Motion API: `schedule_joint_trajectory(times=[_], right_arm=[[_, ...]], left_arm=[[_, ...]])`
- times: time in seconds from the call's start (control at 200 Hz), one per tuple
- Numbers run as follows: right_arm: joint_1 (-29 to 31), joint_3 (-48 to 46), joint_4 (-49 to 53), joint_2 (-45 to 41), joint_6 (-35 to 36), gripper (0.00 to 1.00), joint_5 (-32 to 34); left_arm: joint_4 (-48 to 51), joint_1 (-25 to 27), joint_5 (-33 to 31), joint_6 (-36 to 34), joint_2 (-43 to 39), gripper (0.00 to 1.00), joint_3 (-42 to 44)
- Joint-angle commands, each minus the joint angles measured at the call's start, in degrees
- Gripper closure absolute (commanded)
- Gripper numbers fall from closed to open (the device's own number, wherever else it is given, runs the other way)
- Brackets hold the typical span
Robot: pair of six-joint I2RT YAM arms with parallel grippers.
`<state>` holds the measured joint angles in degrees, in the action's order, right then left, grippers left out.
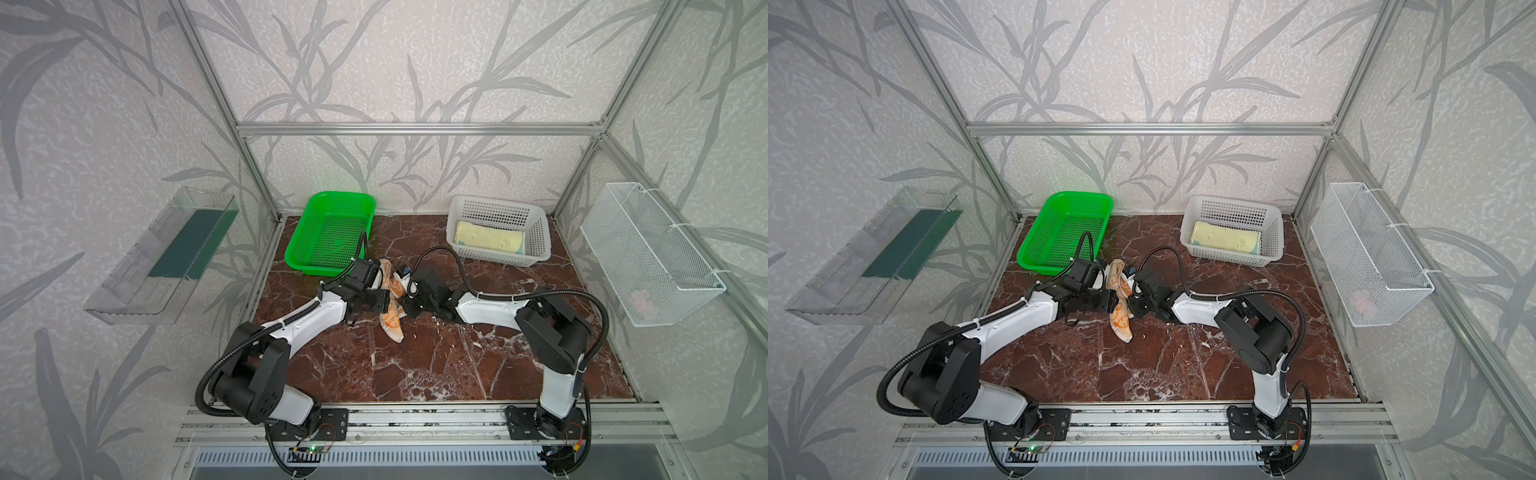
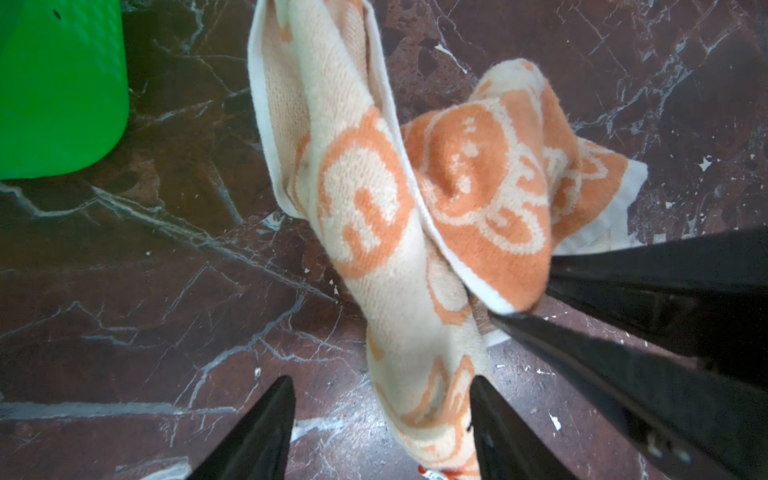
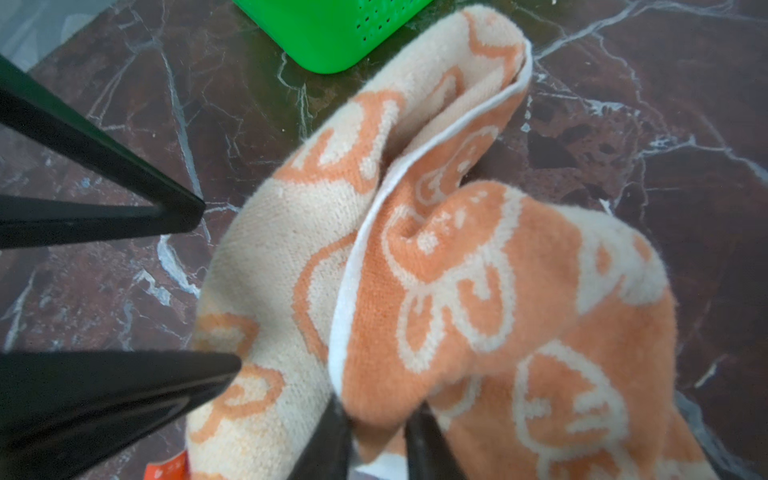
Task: Fold and stack the towels
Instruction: 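Grasp the orange towel's hanging edge with the right gripper beside the left gripper, then pull the towel apart with the right gripper moving away from the left gripper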
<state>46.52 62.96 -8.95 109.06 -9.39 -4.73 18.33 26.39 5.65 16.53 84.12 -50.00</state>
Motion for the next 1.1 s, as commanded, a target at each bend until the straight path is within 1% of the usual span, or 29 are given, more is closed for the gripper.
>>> schedule_joint_trajectory(times=[0.0, 0.025, 0.05, 0.1, 0.115, 0.335, 0.485, 0.69, 0.795, 0.92, 1.1], right_arm=[[-0.4, 1.5, 0.7, 0.5, 0.0, 0.89, 0.3], [-0.5, 1.5, 0.8, 0.4, 0.0, 0.92, 0.1], [-0.6, 1.5, 1.0, 0.4, -0.1, 0.97, -0.2], [-0.9, 1.5, 1.4, -0.2, 0.0, 0.98, -0.3], [-1.0, 1.5, 1.5, -0.3, 0.0, 1.0, -0.3], [-2.2, 1.4, 5.1, -3.4, 1.2, 1.0, 0.4], [-2.4, 5.0, 12.3, -3.5, 3.1, 1.0, -2.0], [-2.4, 12.5, 18.1, 0.6, 4.1, 1.0, -5.7], [-2.4, 16.9, 20.0, 3.7, 3.9, 1.0, -8.5], [-2.5, 20.8, 20.8, 7.0, 3.6, 0.98, -10.3], [-2.6, 25.5, 21.4, 11.0, 3.4, 0.96, -11.3]], left_arm=[[-0.4, 0.1, -0.5, 0.5, 0.6, 0.33, 1.1], [-0.4, 0.1, -0.4, 0.5, 0.6, 0.33, 1.2], [-0.4, 0.1, -0.5, 0.5, 0.6, 0.33, 1.3], [-0.3, 0.1, -0.5, 0.4, 0.6, 0.33, 1.3], [-0.3, 0.1, -0.5, 0.4, 0.5, 0.33, 1.2], [-1.2, 0.2, 0.2, -1.4, -1.5, 0.34, 2.3], [-3.0, 0.3, 0.0, -3.1, -3.7, 0.34, 3.8], [-6.3, 0.4, 0.6, -4.1, -6.6, 0.34, 6.6], [-8.5, 0.7, 1.0, -6.7, -7.8, 0.34, 8.7], [-11.2, 1.3, -1.1, -9.6, -9.8, 0.34, 11.3], [-12.8, 1.4, -3.7, -10.3, -11.7, 0.34, 12.9]])
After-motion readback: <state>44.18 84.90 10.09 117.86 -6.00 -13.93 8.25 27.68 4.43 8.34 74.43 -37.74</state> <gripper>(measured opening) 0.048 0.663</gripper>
